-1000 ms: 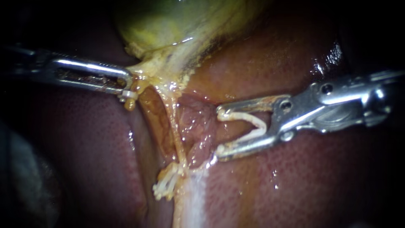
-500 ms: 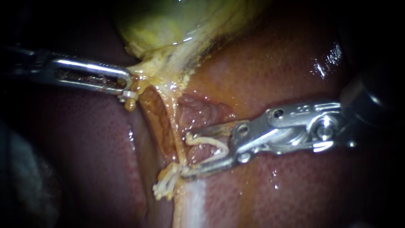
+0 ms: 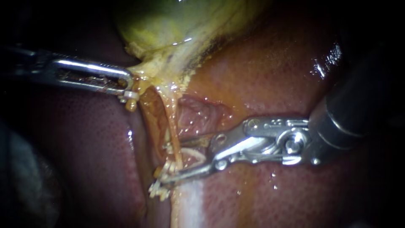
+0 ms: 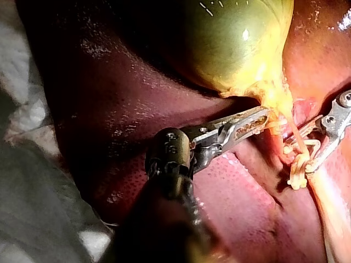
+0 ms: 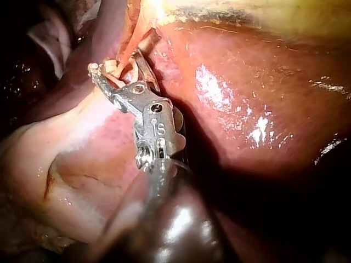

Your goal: Clipping first clip right tube

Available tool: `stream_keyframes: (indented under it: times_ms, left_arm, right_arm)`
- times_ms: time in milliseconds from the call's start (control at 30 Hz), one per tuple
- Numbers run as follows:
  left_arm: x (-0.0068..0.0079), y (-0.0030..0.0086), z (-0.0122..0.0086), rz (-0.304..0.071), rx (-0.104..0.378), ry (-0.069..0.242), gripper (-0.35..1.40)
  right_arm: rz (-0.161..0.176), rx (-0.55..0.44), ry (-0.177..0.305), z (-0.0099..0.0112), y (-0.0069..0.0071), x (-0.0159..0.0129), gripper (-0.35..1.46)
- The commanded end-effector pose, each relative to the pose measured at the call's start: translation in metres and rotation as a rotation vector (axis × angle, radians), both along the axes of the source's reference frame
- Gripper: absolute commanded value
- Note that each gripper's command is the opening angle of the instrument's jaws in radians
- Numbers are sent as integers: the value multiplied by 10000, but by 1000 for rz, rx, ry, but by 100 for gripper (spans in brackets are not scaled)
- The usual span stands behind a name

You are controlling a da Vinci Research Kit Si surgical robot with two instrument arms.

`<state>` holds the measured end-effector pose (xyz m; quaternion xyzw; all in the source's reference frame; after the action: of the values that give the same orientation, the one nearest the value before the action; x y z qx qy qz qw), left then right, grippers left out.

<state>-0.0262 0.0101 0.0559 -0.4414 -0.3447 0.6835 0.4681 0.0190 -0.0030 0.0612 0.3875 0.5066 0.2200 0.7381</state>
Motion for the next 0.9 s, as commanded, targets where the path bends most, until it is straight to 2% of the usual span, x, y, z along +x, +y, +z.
stream_keyframes:
  times_ms: [33, 233, 600, 700, 900]
  left_arm:
    - [0, 0, 0, 0, 0, 0, -35]
    - [0, 0, 0, 0, 0, 0, -35]
    - [0, 0, 0, 0, 0, 0, -35]
    - [0, 0, 0, 0, 0, 0, -35]
    - [0, 0, 0, 0, 0, 0, -35]
  right_arm:
    - [7, 5, 13, 0, 0, 0, 50]
    - [21, 36, 66, -10, -1, 0, 50]
    - [-49, 78, 164, -48, -15, 3, 45]
    - [-61, 85, 175, -57, -15, 4, 44]
    - [-60, 88, 176, -61, -12, 3, 39]
